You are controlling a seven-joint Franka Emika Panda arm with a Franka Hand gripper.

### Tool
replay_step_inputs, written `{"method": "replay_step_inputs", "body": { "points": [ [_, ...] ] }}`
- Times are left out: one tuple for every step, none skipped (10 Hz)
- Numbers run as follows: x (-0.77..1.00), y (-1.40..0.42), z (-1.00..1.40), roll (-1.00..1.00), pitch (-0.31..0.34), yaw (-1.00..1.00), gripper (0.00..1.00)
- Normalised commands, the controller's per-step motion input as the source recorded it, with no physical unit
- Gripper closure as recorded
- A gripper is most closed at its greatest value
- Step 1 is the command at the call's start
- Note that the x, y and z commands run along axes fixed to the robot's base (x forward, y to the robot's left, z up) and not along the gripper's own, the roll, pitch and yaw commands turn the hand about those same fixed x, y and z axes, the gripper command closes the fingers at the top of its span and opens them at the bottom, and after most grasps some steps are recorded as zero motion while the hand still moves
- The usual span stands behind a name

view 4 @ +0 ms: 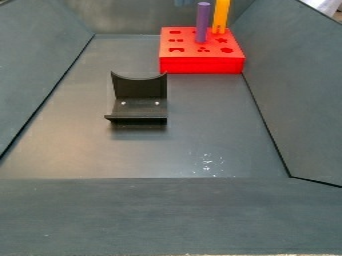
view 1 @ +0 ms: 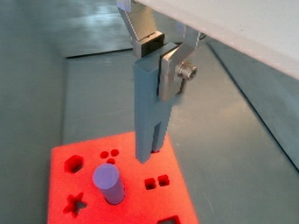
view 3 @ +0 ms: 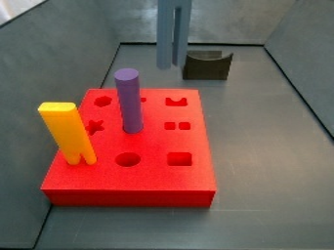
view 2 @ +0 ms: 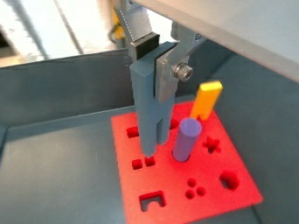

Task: Pick up the double-square object. Move up. Move to above the board. Insert the double-square object.
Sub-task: Insert the double-square object.

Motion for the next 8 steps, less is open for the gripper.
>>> {"method": "replay_step_inputs", "body": {
  "points": [
    [0.10,-0.07,-0.51,0.14,-0.074,-0.95,1.00],
    [0.09,-0.08,-0.51,0.14,-0.071,-0.95,1.00],
    [0.08,-0.07,-0.50,0.13,-0.060,-0.96,1.00],
    [0.07,-0.06,-0.49,0.12,-0.051,-0.97,1.00],
    [0.07,-0.05,-0.48,0.11,-0.046,-0.98,1.00],
    [0.10,-0.06,-0.46,0.11,-0.050,-0.95,1.00],
    [0.27,-0.13,-0.47,0.10,-0.039,-0.78,1.00],
    [0.35,-0.15,-0.18,0.08,0.046,-0.40,1.00]
  ]
}}
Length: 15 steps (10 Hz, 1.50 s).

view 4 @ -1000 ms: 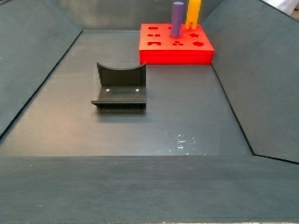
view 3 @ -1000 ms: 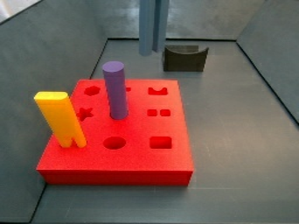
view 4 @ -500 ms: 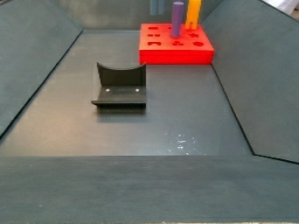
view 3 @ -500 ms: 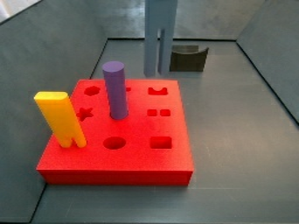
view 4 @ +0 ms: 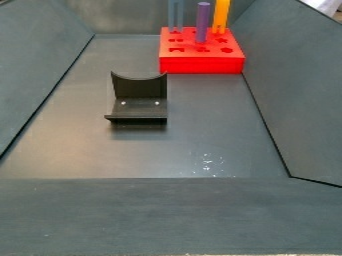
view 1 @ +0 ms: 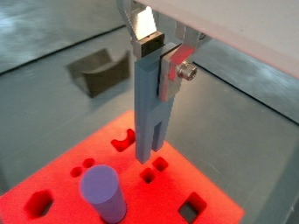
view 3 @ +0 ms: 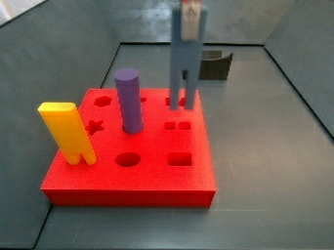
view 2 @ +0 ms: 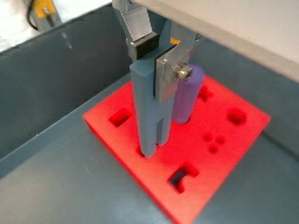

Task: Pick up the double-square object. Move up. Move to above the board. Insert the double-square object.
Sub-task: Insert the double-square object.

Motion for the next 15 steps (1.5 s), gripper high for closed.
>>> {"method": "replay_step_inputs", "body": {
  "points": [
    [0.20,0.00,-0.05,0.05,0.010,-0.25,1.00],
    [0.00,0.00,-0.11,0.08,0.087,0.00,1.00],
    [0.01,-0.14,-0.27,0.14,0.083,0.00,1.00],
    [0.00,-0.23,-0.40,0.06,0.017,0.06,1.00],
    [0.00,-0.11,-0.26,0.00,0.000,0.00,1.00],
    [-0.09,0.00,-0.13,-0.02,0.000,-0.02,1.00],
    [-0.06,0.00,-0.13,0.00,0.021,0.00,1.00],
    [-0.10,0.00,-0.17,0.00,0.020,0.00,1.00],
    [-0.04,-0.08,-0.15,-0.06,0.000,0.03,1.00],
    [0.00,-0.10,-0.14,-0.11,0.000,0.01,1.00],
    [0.00,-0.10,-0.12,-0.14,-0.014,0.00,1.00],
    [0.00,-0.05,-0.13,-0.13,-0.004,0.00,1.00],
    [-0.04,0.00,-0.21,-0.06,0.000,0.03,1.00],
    [0.00,0.00,-0.37,-0.04,0.000,0.07,1.00],
    [-0.01,0.00,-0.47,0.00,0.000,0.04,1.00]
  ]
}}
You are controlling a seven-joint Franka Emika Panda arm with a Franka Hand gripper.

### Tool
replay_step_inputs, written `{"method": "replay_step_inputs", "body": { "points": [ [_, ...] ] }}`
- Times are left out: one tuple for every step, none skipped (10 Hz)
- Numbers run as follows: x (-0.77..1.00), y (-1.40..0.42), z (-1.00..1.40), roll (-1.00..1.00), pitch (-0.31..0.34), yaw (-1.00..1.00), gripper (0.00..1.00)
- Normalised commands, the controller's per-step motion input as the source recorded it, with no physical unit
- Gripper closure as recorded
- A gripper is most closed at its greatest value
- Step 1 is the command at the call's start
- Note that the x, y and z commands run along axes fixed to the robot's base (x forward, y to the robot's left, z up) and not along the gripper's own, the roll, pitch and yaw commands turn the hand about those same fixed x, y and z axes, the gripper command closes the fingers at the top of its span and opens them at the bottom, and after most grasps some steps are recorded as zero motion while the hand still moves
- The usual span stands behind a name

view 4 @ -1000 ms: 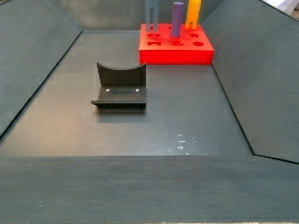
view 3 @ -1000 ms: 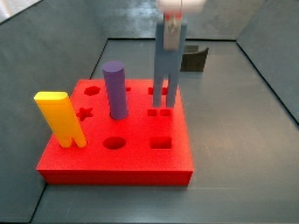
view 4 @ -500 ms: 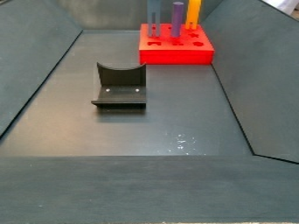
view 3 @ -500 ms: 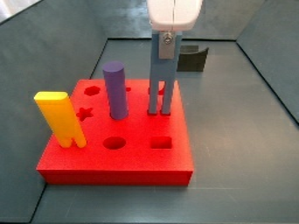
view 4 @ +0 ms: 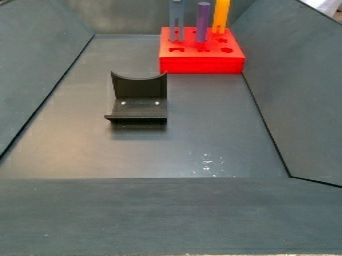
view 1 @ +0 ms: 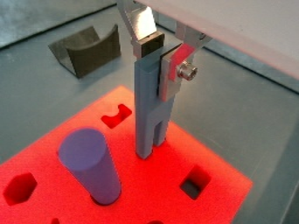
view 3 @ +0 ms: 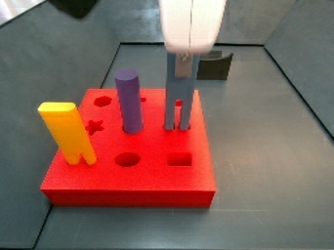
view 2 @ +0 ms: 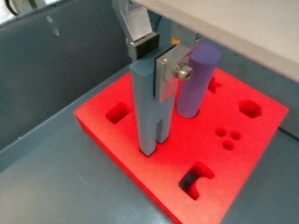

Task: Pick up the double-square object. Move up. Move to above the board. Insert the double-square object.
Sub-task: Insert the double-square object.

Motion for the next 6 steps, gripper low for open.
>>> {"method": "replay_step_inputs", "body": {
  "points": [
    [0.00,0.00,-0.43,0.00,0.000,0.03,1.00],
    [0.00,0.00,-0.41,0.00,0.000,0.04,1.00],
    [0.01,0.00,-0.35,0.00,0.000,0.08,1.00],
    [0.00,-0.05,-0.07,0.00,-0.003,0.00,1.00],
    [0.00,0.00,0.00,-0.02,-0.041,0.00,1.00],
    [0.00,0.00,0.00,0.00,0.000,0.00,1.00]
  ]
}}
